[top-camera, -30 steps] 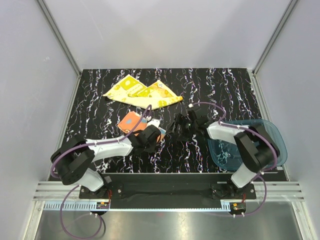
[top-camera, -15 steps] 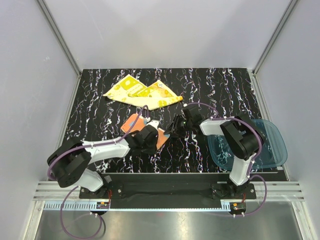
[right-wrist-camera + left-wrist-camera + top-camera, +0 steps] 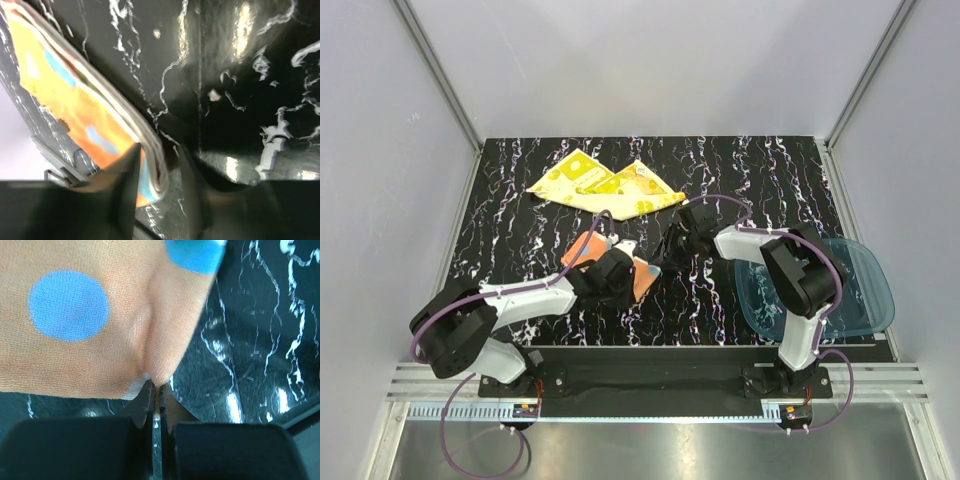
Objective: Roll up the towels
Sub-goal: Roll the towel
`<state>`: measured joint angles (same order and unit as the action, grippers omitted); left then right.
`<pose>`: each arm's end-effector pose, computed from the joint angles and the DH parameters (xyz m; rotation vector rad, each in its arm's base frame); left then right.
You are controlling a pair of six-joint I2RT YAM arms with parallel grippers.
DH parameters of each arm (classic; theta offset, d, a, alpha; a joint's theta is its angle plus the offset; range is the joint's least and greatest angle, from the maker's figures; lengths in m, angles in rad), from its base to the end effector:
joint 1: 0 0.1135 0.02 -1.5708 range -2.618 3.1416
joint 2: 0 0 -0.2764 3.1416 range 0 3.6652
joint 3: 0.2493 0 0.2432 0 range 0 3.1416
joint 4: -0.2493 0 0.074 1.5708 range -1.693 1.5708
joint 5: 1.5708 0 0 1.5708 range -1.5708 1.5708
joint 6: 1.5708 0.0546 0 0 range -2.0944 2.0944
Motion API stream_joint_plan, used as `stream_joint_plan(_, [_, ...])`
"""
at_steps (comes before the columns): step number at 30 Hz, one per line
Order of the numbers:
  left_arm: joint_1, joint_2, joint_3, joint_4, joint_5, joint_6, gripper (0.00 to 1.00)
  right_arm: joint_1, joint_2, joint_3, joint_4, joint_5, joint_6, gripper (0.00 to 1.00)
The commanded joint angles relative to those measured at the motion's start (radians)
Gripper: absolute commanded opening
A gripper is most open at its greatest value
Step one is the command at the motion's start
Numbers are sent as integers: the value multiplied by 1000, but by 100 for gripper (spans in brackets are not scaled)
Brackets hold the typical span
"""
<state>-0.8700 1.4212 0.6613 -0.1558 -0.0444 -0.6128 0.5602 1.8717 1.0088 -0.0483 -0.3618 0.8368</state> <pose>0.1755 -0.2043 0.1660 0.3110 2.5566 -0.5488 0.3094 0.2169 0.1386 0.2046 2.6947 0.9715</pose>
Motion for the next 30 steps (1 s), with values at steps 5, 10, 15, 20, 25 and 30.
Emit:
stream_joint_plan(5, [3,-19,61,-39,127,-59,0,-6,-134,140,-284,244,-166,55])
stream_joint_plan(10, [6,-4,96,-19,218,-80,0,-9,-215,206,-421,334,-208,56])
stream_joint_plan(15, [69,-33,81,28,336,-136,0,-11,-278,241,-476,336,-229,53])
stream_joint_plan(20, [173,-54,-4,139,458,-212,0,-9,-299,225,-475,261,-239,47])
stream_joint_plan(25, [285,-33,-45,153,523,-235,0,-6,-315,159,-378,118,-246,38])
stream_joint_plan(30, [365,-15,-60,137,549,-242,0,7,-302,128,-291,-15,-251,34])
